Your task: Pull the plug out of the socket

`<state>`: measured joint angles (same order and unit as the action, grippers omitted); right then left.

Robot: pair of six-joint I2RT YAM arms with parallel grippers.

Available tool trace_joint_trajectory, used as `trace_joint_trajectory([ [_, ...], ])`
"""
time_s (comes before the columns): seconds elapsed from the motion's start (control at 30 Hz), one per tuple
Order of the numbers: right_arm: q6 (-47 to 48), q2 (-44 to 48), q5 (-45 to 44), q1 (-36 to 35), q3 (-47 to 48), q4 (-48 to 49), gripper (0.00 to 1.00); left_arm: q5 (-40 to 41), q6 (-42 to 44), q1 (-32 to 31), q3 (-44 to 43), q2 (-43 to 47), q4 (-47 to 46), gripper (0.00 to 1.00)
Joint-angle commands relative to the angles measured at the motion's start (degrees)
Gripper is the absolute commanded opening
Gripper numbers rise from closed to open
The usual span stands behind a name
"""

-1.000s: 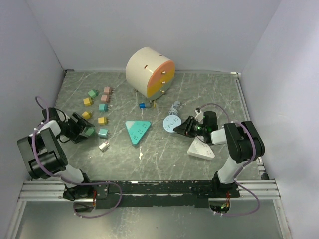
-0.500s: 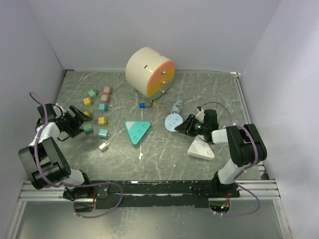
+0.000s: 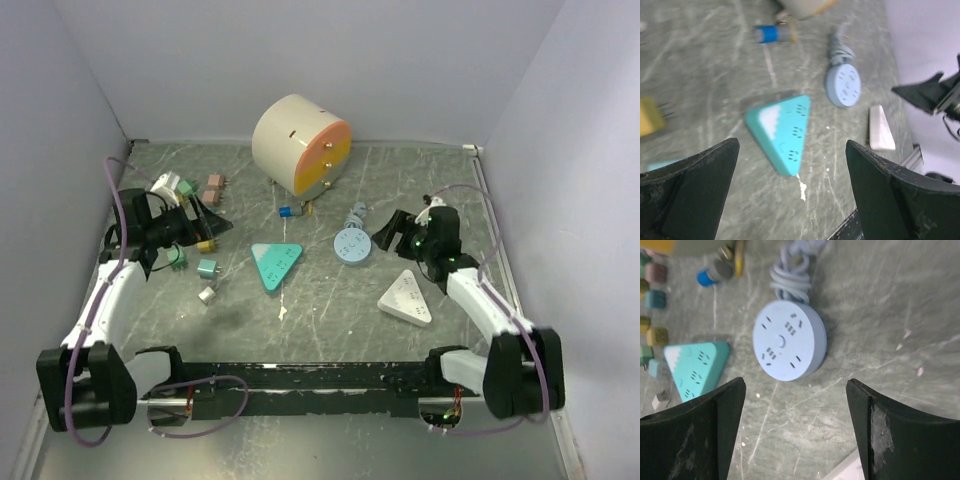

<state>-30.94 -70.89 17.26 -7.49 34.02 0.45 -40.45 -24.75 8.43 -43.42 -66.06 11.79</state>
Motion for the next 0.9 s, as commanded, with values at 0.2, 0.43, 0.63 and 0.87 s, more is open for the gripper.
trace_joint_trajectory([
  [0.2, 10.92, 26.98, -14.69, -0.75, 14.76, -19.97, 0.89, 3.05, 12.24, -14.35, -12.78, 9.57, 2.38, 0.98],
  [0.43, 12.98, 32.67, -16.18, -2.2, 23.72, -28.42, 0.98, 8.15, 14.47, -16.51, -19.64, 15.81, 2.98, 0.97],
  [0.63, 16.7, 34.4, -19.64, -2.21, 31.07, -33.73, 1.0, 9.07, 14.14, -16.58, -20.59, 15.73, 3.29, 0.98],
  [0.87, 16.73, 33.4, -21.0, -2.22, 30.73, -33.83, 1.0, 9.79, 13.41, -16.53, -19.78, 15.93, 2.36, 0.99],
])
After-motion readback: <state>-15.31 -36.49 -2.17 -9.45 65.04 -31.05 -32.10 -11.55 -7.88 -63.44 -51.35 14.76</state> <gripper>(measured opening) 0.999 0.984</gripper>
